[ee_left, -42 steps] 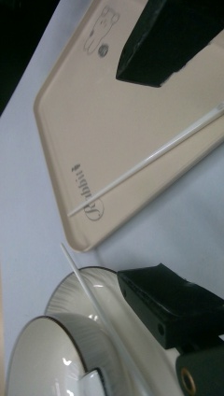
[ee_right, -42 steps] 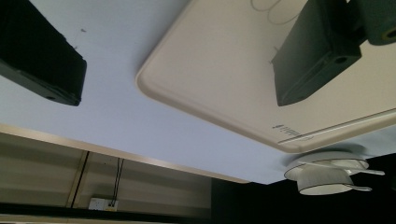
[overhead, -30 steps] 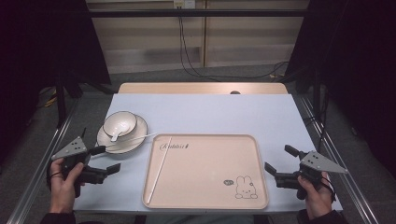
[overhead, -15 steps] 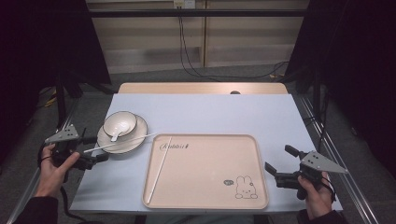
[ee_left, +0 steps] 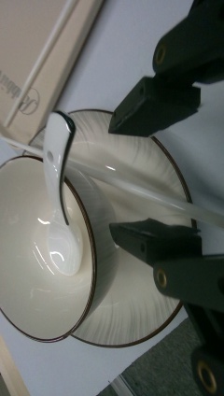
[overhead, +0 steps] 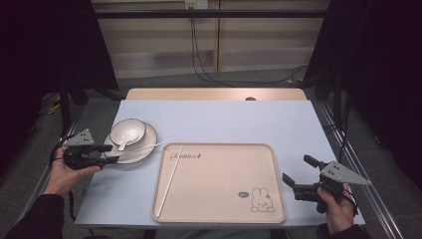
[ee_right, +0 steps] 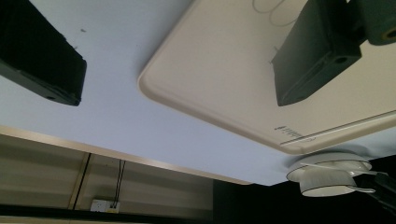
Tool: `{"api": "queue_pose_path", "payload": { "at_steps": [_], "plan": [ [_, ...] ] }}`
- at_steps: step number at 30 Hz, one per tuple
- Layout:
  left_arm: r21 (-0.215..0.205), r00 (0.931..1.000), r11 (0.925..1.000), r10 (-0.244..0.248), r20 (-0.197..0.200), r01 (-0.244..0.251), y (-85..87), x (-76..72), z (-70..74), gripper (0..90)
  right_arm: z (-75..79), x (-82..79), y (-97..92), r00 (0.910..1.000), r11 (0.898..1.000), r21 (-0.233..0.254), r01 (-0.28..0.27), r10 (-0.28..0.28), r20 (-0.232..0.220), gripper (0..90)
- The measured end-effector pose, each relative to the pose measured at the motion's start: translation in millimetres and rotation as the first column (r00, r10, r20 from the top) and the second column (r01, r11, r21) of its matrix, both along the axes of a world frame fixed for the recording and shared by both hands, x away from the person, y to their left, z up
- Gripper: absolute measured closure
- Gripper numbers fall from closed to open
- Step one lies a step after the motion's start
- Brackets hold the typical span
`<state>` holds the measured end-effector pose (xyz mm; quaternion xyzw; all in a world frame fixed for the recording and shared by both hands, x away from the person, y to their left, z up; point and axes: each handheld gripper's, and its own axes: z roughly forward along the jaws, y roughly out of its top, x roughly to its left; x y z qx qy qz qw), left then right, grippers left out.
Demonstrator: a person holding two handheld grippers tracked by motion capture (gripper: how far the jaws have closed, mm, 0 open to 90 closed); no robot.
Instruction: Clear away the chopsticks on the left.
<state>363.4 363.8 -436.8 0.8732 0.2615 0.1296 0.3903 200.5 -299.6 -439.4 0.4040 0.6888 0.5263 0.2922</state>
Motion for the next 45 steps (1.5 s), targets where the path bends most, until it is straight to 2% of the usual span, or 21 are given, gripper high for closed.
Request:
{"api": "queue_pose_path", "payload": {
  "at_steps": [1, 2, 5, 8, 12, 17, 21, 23, 26, 27, 29, 30, 31, 33, 35, 37, 40, 42, 43, 44, 45],
  "plan": [
    [0.004, 1.0000, 1.0000, -0.004, -0.002, 0.004, -0.6, 1.7, -0.4, 48.5, 0.0, 0.0, 0.0, 1.0000, 1.000, 0.000, 0.000, 0.000, 0.000, 2.1],
    [0.016, 0.9998, 0.9997, -0.017, -0.006, 0.017, -2.3, 5.1, -1.4, 54.0, 0.1, -0.2, -0.2, 1.0000, 1.000, 0.000, -0.002, 0.002, 0.001, 2.1],
    [0.028, 0.9993, 0.9990, -0.034, -0.015, 0.035, -5.7, 8.2, -3.1, 59.5, 0.0, -0.2, -0.3, 1.0000, 1.000, 0.000, -0.002, 0.002, 0.000, 2.1],
    [0.075, 0.9988, 0.9962, -0.043, -0.024, 0.045, -8.5, 10.5, -4.7, 62.2, 0.1, -0.6, -0.8, 1.0000, 1.000, -0.001, -0.002, 0.002, -0.001, 2.1],
    [0.087, 0.9982, 0.9948, -0.052, -0.030, 0.054, -11.5, 12.0, -7.0, 71.0, 0.0, -0.4, -0.9, 1.0000, 1.000, -0.001, -0.005, 0.005, -0.001, 2.1],
    [0.127, 0.9969, 0.9893, -0.066, -0.042, 0.071, -17.7, 16.1, -10.3, 73.4, 0.1, -0.5, -0.7, 1.0000, 1.000, -0.001, -0.005, 0.005, -0.001, 2.1],
    [0.125, 0.9964, 0.9891, -0.073, -0.045, 0.078, -20.7, 17.0, -12.1, 76.4, 0.0, -0.4, -1.0, 1.0000, 1.000, -0.001, -0.005, 0.005, -0.001, 2.1],
    [0.148, 0.9931, 0.9834, -0.097, -0.065, 0.106, -22.5, 17.7, -11.6, 78.6, 0.0, -0.3, -0.9, 1.0000, 1.000, -0.001, -0.005, 0.005, -0.001, 2.1],
    [0.145, 0.9916, 0.9824, -0.109, -0.070, 0.118, -23.8, 17.6, -12.2, 82.1, 0.0, -0.4, -0.9, 1.0000, 1.000, -0.002, -0.005, 0.005, -0.002, 2.1],
    [0.143, 0.9898, 0.9817, -0.115, -0.084, 0.126, -23.9, 17.6, -11.7, 82.1, 0.0, -0.4, -0.9, 1.0000, 1.000, -0.002, -0.005, 0.005, -0.002, 2.1],
    [0.134, 0.9905, 0.9836, -0.109, -0.084, 0.120, -25.1, 16.2, -12.2, 84.0, 0.1, -0.6, -1.0, 1.0000, 1.000, -0.001, -0.002, 0.002, -0.002, 2.1],
    [0.144, 0.9878, 0.9802, -0.123, -0.096, 0.136, -24.7, 16.4, -10.9, 84.2, 0.0, -0.6, -1.0, 1.0000, 1.000, -0.001, -0.002, 0.002, -0.002, 2.1],
    [0.139, 0.9867, 0.9802, -0.128, -0.101, 0.141, -24.8, 15.8, -10.9, 84.2, 0.0, -0.6, -1.0, 1.0000, 1.000, -0.001, -0.002, 0.002, -0.002, 2.1],
    [0.132, 0.9872, 0.9819, -0.122, -0.103, 0.135, -24.4, 15.2, -9.8, 84.3, 0.0, -0.6, -1.1, 1.0000, 1.000, -0.001, 0.001, -0.001, -0.001, 2.1],
    [0.110, 0.9890, 0.9872, -0.105, -0.105, 0.116, -25.1, 13.5, -9.9, 84.4, 0.1, -0.6, -1.1, 1.0000, 1.000, -0.001, -0.001, 0.001, -0.002, 2.1],
    [0.113, 0.9872, 0.9854, -0.114, -0.111, 0.127, -24.4, 13.7, -8.5, 84.4, 0.1, -0.7, -1.0, 1.0000, 1.000, -0.001, -0.001, 0.001, -0.001, 2.1],
    [0.094, 0.9909, 0.9918, -0.076, -0.111, 0.087, -22.9, 11.8, -6.5, 84.6, 0.1, -0.7, -1.1, 1.0000, 1.000, -0.003, 0.002, -0.002, -0.002, 2.1],
    [0.093, 0.9898, 0.9921, -0.073, -0.122, 0.084, -21.8, 11.2, -5.4, 84.6, 0.0, -0.6, -1.2, 1.0000, 1.000, -0.002, 0.005, -0.005, -0.001, 2.1],
    [0.083, 0.9914, 0.9938, -0.065, -0.113, 0.075, -22.1, 10.5, -5.9, 84.6, -0.1, -0.4, -1.3, 1.0000, 1.000, -0.001, 0.009, -0.009, 0.000, 2.1],
    [0.070, 0.9894, 0.9942, -0.073, -0.126, 0.082, -22.1, 8.5, -3.8, 84.6, 0.0, -0.5, -1.3, 1.0000, 1.000, -0.001, 0.010, -0.010, 0.000, 2.1],
    [0.076, 0.9904, 0.9939, -0.071, -0.118, 0.080, -22.4, 7.4, -2.5, 84.6, -0.1, -0.4, -1.3, 1.0000, 1.000, -0.003, 0.009, -0.009, 0.001, 2.1]
  ]
}}
